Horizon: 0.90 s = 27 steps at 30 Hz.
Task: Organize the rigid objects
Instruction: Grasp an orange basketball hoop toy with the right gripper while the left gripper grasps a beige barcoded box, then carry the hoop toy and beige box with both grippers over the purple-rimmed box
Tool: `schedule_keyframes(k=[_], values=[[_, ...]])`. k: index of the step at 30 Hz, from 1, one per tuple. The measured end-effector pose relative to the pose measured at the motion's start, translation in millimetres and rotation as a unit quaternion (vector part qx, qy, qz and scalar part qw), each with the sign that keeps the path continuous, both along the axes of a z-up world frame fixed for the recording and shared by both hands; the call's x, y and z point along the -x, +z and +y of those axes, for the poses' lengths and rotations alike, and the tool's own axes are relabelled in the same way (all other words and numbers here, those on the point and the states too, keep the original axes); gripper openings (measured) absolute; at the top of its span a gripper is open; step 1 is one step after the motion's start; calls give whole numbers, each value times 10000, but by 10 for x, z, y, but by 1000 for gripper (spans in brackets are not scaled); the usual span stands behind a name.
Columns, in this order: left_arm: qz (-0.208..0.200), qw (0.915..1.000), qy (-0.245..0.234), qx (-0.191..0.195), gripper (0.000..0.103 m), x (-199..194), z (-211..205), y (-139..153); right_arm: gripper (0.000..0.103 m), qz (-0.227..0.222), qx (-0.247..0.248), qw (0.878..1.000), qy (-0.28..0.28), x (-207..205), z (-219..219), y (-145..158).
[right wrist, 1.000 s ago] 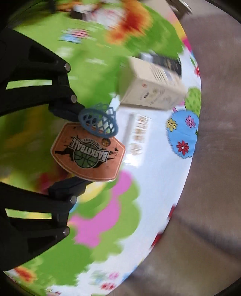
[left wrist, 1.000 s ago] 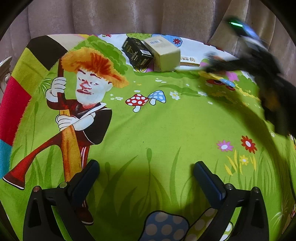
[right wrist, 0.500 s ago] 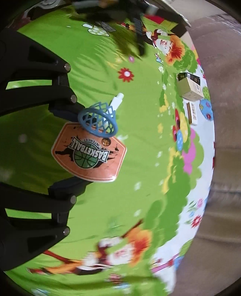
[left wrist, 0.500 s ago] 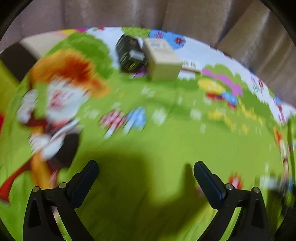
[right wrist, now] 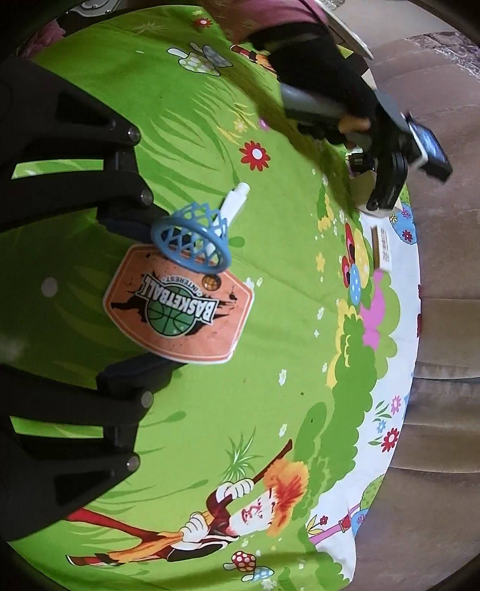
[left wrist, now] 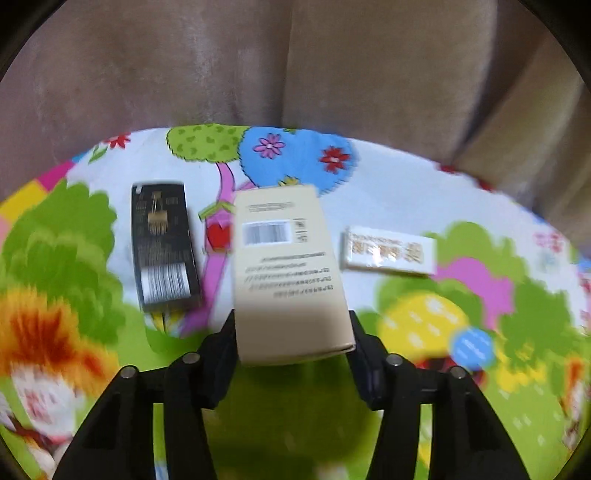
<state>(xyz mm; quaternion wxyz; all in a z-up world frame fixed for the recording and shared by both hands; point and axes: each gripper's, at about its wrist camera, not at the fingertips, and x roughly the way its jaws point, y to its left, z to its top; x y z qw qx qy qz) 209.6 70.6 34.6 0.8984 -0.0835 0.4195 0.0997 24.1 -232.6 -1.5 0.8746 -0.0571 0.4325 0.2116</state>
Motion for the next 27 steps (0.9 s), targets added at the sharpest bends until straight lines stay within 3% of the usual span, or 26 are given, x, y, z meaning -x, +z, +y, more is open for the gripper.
schedule_keyframes(k=[5, 8, 11, 13, 15, 16, 18, 27], values=[[-114, 9972, -736, 27, 52, 1068, -177, 28, 58, -27, -8, 10000, 1, -12, 15, 1], [-34, 9954, -956, 73, 52, 1436, -227, 0, 58, -25, -10, 10000, 3, -16, 16, 0], [3, 9940, -1076, -191, 55, 1463, -214, -15, 59, -34, 18, 10000, 2, -15, 21, -3], [3, 9938, -1038, -403, 70, 1419, -215, -32, 59, -41, 38, 10000, 7, -12, 25, -4], [-24, 9937, -954, -583, 71, 1299, -199, -76, 59, -39, 32, 10000, 6, -11, 26, -5], [6, 9937, -962, -571, 68, 1227, -171, -122, 59, -39, 31, 10000, 5, -10, 27, -5], [37, 9936, -1055, -405, 52, 1222, -176, -178, 59, -45, 50, 10000, 5, -8, 32, -6], [-250, 9972, -701, 119, 51, 2267, -291, -51, 58, -76, 161, 9998, -6, -7, 58, -7]])
